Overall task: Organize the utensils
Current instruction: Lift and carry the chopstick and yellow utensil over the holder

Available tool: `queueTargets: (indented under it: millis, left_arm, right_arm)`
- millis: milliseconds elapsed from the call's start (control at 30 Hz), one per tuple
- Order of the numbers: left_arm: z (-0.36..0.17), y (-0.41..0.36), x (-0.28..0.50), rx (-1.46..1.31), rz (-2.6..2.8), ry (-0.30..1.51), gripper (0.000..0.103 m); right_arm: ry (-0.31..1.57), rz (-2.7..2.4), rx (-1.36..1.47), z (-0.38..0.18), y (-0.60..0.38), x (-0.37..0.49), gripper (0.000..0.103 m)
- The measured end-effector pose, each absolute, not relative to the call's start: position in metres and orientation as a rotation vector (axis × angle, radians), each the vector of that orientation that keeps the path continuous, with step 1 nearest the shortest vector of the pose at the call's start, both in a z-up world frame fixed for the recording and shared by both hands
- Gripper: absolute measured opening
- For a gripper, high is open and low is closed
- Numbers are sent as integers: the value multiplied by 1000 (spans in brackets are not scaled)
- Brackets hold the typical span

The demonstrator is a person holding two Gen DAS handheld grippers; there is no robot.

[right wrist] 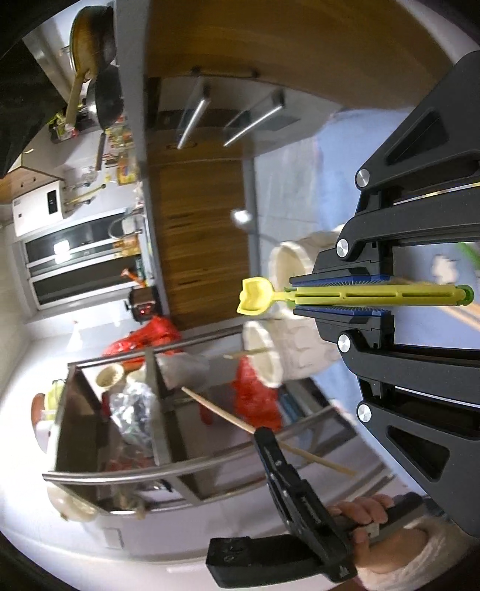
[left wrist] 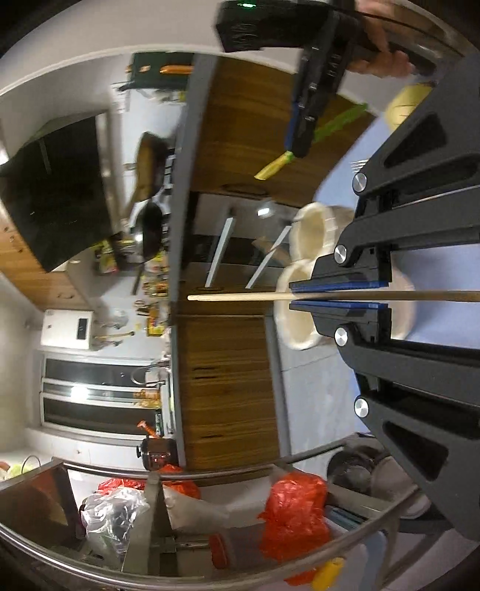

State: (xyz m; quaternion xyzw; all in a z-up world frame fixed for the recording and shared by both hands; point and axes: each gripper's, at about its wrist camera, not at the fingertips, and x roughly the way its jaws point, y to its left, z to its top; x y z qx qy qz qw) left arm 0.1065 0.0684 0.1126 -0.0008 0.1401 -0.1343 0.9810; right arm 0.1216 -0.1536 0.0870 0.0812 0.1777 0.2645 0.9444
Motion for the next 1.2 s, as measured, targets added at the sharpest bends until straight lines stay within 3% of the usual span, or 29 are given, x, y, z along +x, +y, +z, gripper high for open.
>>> queueTargets:
  millis: [233,600,1200]
  left_arm:
    - [134,73,165,-90,-278,233,4]
    - [126,57,221,-132,-221,169,4]
    - [86,49,180,-36,-203,214,4]
  right_arm:
    - [300,561,270,100,-149,172,11]
    - [255,560,344,82,-124,224,11]
    - [336,513,160,55,-109,206,11]
